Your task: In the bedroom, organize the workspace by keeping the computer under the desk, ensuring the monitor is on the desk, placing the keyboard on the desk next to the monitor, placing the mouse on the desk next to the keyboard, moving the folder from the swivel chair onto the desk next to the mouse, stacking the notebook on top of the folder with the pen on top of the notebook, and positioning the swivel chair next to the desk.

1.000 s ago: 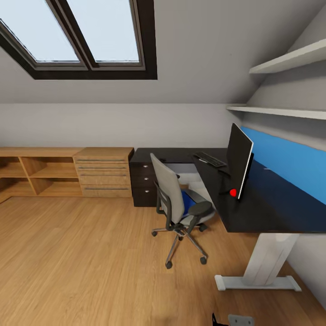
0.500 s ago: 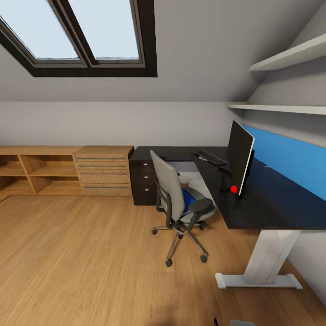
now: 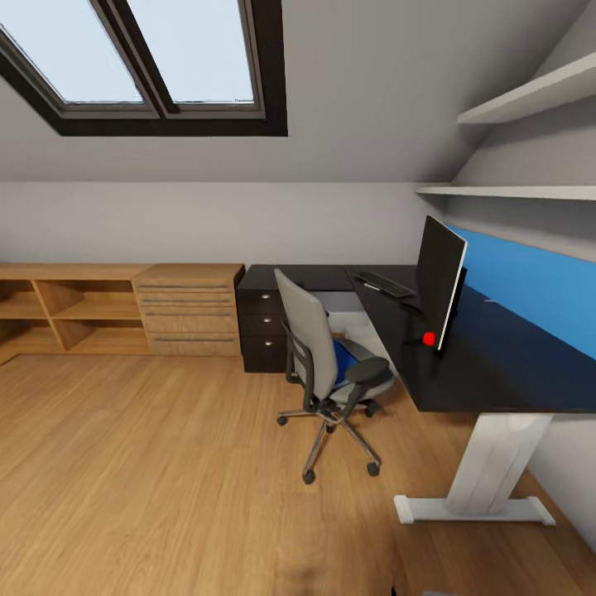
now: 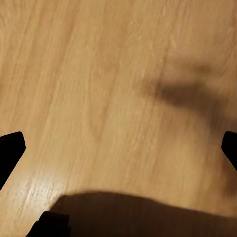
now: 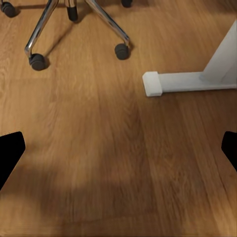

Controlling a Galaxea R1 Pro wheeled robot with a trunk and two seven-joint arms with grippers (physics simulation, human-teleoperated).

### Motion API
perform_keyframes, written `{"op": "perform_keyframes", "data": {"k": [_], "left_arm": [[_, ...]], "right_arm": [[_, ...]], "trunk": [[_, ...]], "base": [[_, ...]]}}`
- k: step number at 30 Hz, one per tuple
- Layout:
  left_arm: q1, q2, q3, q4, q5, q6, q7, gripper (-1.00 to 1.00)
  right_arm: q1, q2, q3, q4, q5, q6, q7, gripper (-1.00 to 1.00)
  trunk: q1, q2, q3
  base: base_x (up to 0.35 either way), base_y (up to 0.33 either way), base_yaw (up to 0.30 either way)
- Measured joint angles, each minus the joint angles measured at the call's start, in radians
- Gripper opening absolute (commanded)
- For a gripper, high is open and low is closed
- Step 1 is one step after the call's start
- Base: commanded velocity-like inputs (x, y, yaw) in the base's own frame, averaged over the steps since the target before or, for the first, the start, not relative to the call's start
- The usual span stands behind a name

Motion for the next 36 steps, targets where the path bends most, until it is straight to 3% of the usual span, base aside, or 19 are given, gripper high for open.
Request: {"op": "perform_keyframes", "data": {"k": [25, 31, 34, 36], "left_arm": [[0.000, -0.004, 0.000, 0.013, 0.001, -0.002, 0.010, 1.00], [0.000, -0.005, 0.000, -0.157, 0.002, 0.038, 0.009, 1.00], [0.000, -0.005, 0.000, -0.276, 0.001, 0.146, 0.008, 1.00], [0.000, -0.005, 0.000, -0.386, 0.001, 0.262, 0.008, 1.00]], "right_arm": [[-0.001, 0.000, 0.003, -0.008, -0.001, -0.002, -0.002, 1.00], [-0.006, -0.001, -0.001, -0.139, -0.007, 0.038, -0.027, 1.00], [-0.018, -0.002, -0.002, -0.236, -0.008, 0.129, -0.070, 1.00], [-0.056, -0.003, -0.002, -0.289, -0.009, 0.219, -0.100, 1.00]], "trunk": [[0.096, -0.175, -0.078], [0.119, -0.217, -0.097], [0.130, -0.238, -0.106], [0.138, -0.252, -0.113]], "base": [[0.000, 0.000, 0.000], [0.000, 0.000, 0.000], [0.000, 0.000, 0.000], [0.000, 0.000, 0.000]]}}
